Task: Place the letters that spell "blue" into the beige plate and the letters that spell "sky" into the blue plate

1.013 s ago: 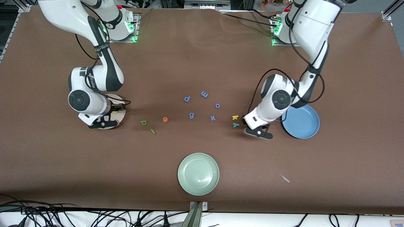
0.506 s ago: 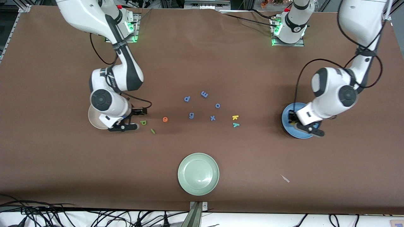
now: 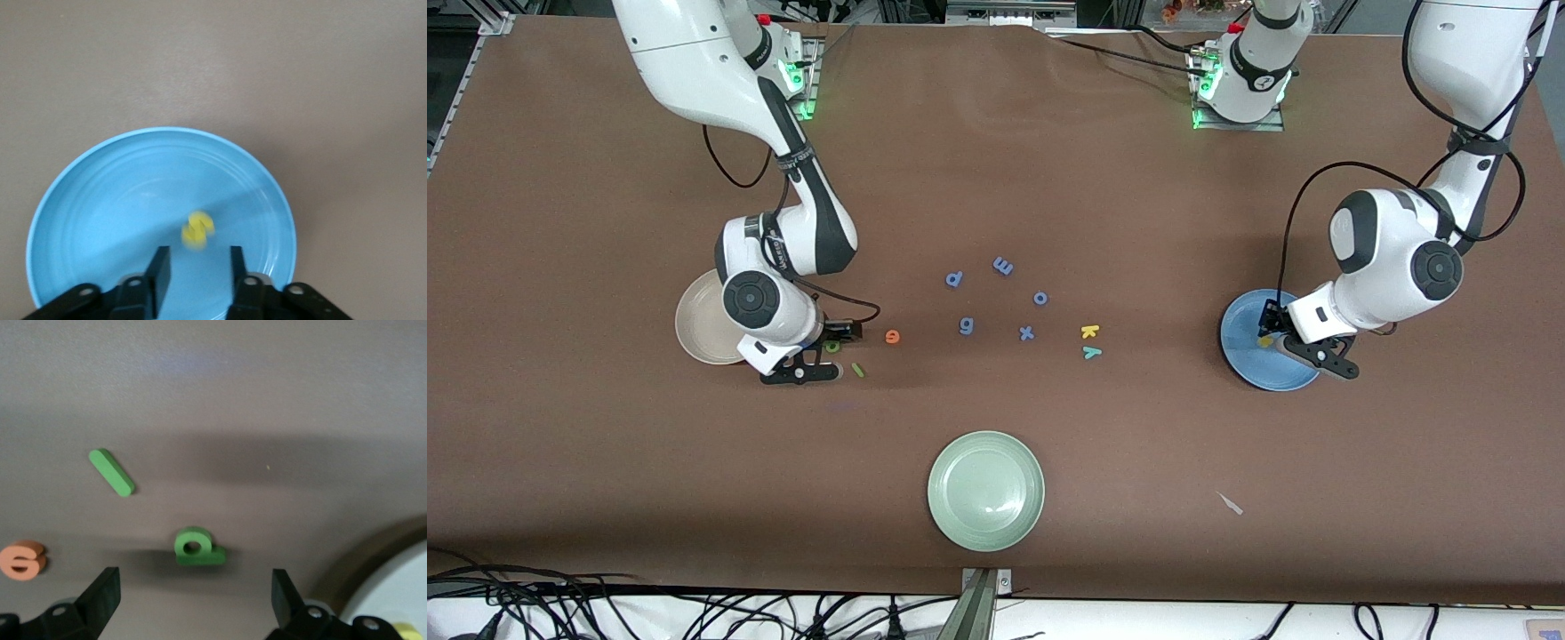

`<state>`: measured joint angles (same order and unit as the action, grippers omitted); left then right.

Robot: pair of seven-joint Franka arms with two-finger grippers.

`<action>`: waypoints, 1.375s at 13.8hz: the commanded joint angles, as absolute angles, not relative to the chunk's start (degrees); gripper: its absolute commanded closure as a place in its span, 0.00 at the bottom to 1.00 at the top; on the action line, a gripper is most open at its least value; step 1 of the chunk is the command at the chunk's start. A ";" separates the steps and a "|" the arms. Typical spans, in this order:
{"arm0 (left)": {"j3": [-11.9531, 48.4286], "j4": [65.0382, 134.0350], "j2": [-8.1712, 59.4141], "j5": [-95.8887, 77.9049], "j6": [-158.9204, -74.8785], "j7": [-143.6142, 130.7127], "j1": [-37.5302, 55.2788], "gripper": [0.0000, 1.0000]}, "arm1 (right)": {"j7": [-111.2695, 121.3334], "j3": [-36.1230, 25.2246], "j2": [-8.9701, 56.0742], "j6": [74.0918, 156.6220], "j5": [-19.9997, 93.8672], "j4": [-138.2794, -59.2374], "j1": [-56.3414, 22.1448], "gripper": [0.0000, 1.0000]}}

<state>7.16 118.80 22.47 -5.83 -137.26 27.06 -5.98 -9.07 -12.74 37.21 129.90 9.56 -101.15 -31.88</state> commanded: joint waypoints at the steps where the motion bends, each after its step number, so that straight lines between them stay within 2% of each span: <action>1: 7.21 119.18 21.97 -7.47 -137.81 28.13 -4.32 0.22 | -8.09 -12.22 38.58 130.78 10.72 -99.67 -31.55 0.00; 3: 7.47 119.09 21.89 -7.47 -137.90 28.12 -4.04 0.22 | -6.86 -12.22 39.02 130.78 10.72 -99.67 -31.46 0.00; 5: 7.82 118.48 21.80 -10.00 -138.07 25.25 1.37 0.22 | -5.19 -12.13 39.02 130.87 11.16 -100.10 -31.03 0.01; 7: 7.74 118.21 22.84 -16.67 -138.51 16.65 8.49 0.22 | -4.84 -11.95 39.02 130.87 12.56 -100.37 -30.94 0.14; 9: 7.65 114.36 25.82 -18.72 -139.74 7.17 15.26 0.22 | -4.49 -11.95 39.02 130.78 13.97 -100.46 -31.03 0.30; 12: 7.65 111.80 28.65 -18.37 -140.10 -3.94 19.94 0.22 | -2.56 -11.95 39.11 130.78 13.97 -100.55 -30.85 0.40; 13: 7.65 111.88 29.52 -18.37 -142.71 -4.04 20.30 0.23 | -1.68 -11.87 39.20 130.78 13.97 -100.63 -30.59 0.46; 15: 7.65 111.80 31.98 -18.37 -146.68 -4.04 20.39 0.32 | -1.41 -11.87 39.20 130.87 13.97 -100.90 -30.41 0.52; 19: 7.47 108.55 35.06 -18.37 -147.57 -4.22 21.79 0.35 | -1.41 -11.95 39.29 130.87 13.97 -100.90 -30.41 0.68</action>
